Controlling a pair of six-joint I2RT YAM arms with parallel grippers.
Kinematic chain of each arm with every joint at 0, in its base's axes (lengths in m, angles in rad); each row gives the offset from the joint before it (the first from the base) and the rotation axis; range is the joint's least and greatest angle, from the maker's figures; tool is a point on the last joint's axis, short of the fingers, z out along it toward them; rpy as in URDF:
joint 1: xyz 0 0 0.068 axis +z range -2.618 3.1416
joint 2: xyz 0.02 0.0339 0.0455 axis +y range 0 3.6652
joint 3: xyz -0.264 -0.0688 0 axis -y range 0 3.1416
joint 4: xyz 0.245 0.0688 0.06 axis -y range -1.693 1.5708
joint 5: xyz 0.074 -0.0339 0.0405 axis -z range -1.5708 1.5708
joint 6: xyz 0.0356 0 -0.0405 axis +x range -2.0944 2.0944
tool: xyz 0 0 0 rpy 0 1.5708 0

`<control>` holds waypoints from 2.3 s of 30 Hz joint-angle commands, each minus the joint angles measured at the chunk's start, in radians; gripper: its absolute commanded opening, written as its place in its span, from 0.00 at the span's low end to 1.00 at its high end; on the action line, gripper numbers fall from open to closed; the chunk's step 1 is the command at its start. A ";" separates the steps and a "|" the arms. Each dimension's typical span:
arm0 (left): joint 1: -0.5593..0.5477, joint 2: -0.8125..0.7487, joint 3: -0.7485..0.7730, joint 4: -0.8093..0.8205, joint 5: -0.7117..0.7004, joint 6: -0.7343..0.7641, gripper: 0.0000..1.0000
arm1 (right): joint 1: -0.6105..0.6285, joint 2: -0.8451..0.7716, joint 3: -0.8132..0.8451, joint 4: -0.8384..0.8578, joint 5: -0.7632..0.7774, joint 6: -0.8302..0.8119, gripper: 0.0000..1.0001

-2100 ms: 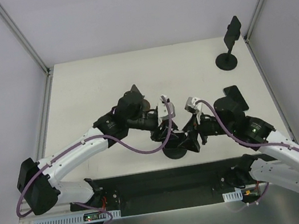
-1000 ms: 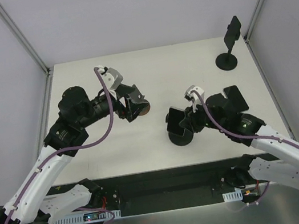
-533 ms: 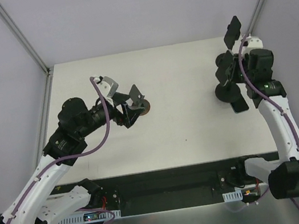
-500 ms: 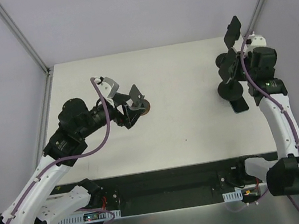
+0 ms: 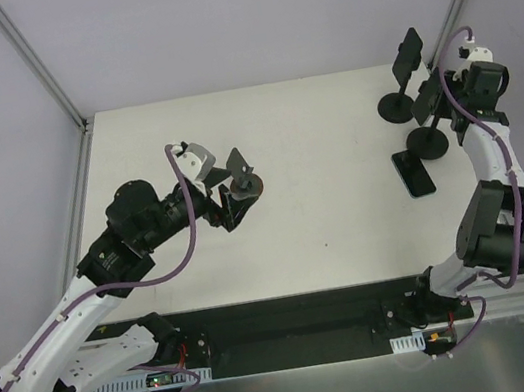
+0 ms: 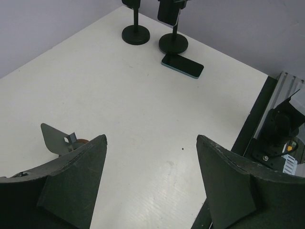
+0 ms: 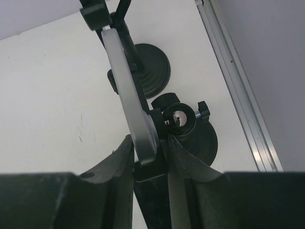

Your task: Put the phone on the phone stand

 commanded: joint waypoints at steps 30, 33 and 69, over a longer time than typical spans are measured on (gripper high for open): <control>0.017 0.009 -0.015 0.052 0.020 -0.010 0.80 | 0.011 -0.042 -0.061 0.372 -0.120 0.055 0.00; 0.025 0.009 -0.018 0.053 0.017 -0.011 0.80 | 0.028 -0.049 -0.071 0.364 -0.118 0.065 0.00; 0.057 0.052 -0.018 0.060 0.077 -0.037 0.80 | -0.172 -0.116 -0.455 0.284 -0.189 0.437 0.48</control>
